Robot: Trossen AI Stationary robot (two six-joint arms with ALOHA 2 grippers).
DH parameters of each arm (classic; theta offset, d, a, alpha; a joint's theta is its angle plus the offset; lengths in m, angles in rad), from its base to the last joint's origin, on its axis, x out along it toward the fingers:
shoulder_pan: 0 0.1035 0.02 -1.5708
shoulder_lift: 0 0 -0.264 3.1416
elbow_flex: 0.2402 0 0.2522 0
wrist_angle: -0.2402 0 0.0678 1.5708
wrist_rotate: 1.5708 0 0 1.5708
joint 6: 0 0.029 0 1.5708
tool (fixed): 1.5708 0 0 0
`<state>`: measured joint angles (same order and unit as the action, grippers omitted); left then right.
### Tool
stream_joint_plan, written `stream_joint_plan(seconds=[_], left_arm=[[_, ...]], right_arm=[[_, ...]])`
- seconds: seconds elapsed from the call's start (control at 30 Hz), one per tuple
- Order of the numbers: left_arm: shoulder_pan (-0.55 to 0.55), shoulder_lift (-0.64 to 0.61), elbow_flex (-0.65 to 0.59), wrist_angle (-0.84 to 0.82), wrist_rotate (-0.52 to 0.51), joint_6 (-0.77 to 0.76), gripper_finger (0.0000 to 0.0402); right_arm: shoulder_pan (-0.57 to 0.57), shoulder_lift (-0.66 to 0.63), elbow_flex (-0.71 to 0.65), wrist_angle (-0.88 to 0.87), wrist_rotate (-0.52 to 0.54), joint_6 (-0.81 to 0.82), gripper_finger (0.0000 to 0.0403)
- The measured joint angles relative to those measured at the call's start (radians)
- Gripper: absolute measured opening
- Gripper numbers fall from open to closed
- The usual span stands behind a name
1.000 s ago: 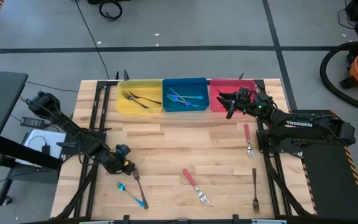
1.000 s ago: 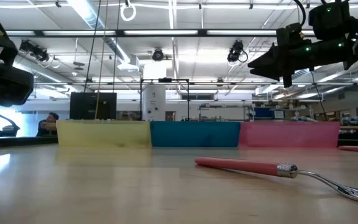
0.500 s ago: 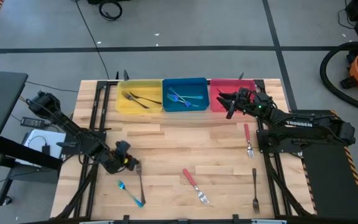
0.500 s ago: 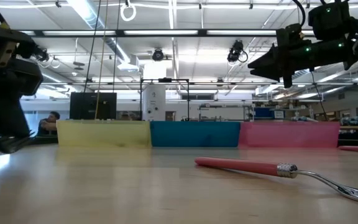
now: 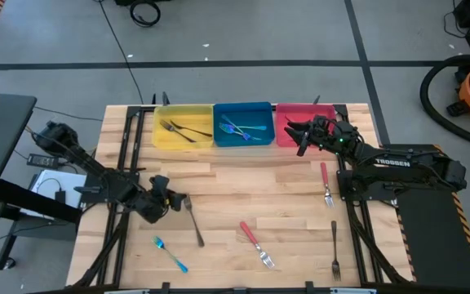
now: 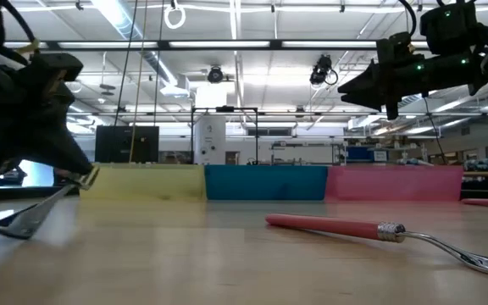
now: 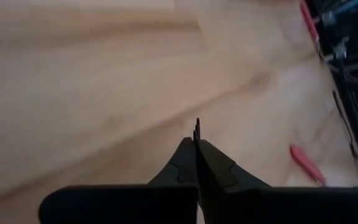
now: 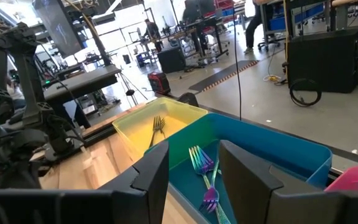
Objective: Sort silverware by color (type)
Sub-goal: Put the left black fork into the yellow bin
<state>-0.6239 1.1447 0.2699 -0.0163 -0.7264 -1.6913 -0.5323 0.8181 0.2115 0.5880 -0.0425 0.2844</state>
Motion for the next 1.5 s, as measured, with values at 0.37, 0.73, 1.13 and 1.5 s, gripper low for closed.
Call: stream_joint_plan(seconds=[0.37, 0.73, 1.13, 1.5], left_arm=[[0.213, -0.053, 0.0, 0.022, -0.075, 0.195, 0.0], [0.484, -0.092, 0.0, 0.332, -0.049, 0.665, 0.0], [0.72, -0.092, 0.0, 0.57, -0.004, 0.948, 0.0], [0.917, -0.092, 0.0, 0.73, 0.113, 1.1, 0.0]], right_arm=[[0.0, 0.0, 0.0, 0.002, 0.0, -0.025, 0.0149], [0.0, 0.0, 0.0, 0.027, 0.016, -0.041, 0.0149], [-0.001, 0.0, 0.0, 0.195, 0.016, -0.135, 0.0149], [-0.001, -0.001, 0.0, 0.409, 0.016, -0.234, 0.0149]])
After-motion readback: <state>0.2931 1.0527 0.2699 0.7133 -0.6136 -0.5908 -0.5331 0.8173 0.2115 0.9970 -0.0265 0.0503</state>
